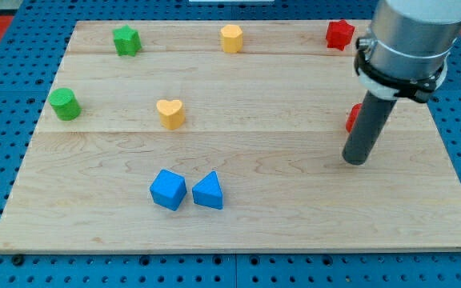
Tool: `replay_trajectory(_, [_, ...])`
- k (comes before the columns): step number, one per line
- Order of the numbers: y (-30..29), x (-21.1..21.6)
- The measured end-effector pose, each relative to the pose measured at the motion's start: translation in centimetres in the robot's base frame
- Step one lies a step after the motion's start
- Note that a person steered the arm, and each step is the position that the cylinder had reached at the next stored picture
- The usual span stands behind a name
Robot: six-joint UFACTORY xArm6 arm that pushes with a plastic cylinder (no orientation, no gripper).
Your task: Move the blue triangle to the bottom right of the board
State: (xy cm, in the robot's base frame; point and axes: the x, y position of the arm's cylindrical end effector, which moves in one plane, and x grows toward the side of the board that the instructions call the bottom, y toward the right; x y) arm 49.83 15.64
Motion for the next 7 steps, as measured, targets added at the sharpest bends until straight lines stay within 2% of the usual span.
replay_trajectory(2, [-9.2, 5.9])
replay_trajectory(4, [-13.4, 0.2])
replay_trajectory(5, [-19.2, 1.6])
replay_trajectory(7, [-21.8, 4.8])
